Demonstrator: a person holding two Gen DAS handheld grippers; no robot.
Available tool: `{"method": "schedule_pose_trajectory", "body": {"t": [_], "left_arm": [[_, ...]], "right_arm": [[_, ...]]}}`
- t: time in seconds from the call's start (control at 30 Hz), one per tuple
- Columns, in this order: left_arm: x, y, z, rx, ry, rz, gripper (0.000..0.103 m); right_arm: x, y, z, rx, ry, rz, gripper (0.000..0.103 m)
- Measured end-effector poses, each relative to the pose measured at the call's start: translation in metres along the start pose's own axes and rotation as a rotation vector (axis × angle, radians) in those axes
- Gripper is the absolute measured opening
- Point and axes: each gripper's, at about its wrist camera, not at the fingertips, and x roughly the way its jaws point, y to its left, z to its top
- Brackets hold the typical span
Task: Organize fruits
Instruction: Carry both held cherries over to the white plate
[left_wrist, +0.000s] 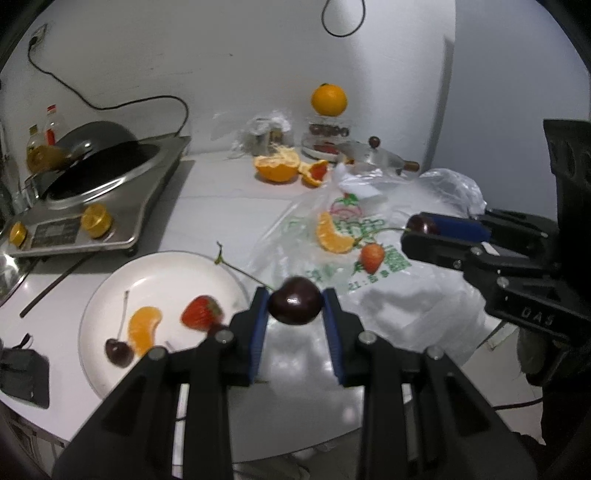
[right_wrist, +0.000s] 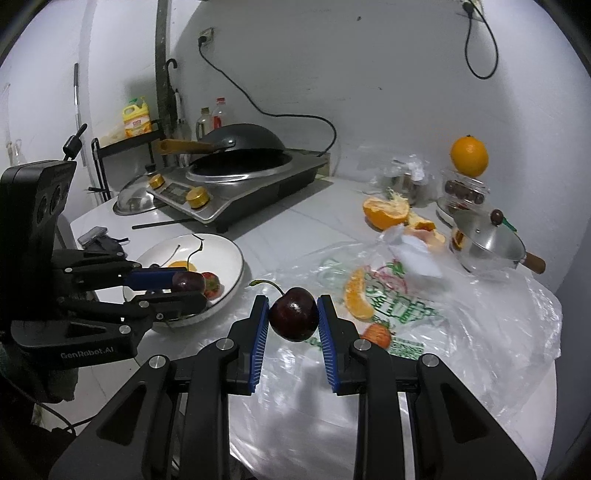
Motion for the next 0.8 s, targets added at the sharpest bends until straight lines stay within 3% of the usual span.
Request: {"method": "schedule_pose_trajectory", "body": {"t": [0.4, 0.8], "left_arm": [[-0.012, 0.04, -0.015, -0.054, -0.005, 0.051, 0.03], [0.005, 0.078, -0.025, -0.084, 0.025, 0.108, 0.03]], "right_arm": [[0.017, 0.031, 0.011, -0.043, 0.019, 0.027, 0.028], [0.042, 0.046, 0.015, -0.06, 0.053, 0.05, 0.028]]}}
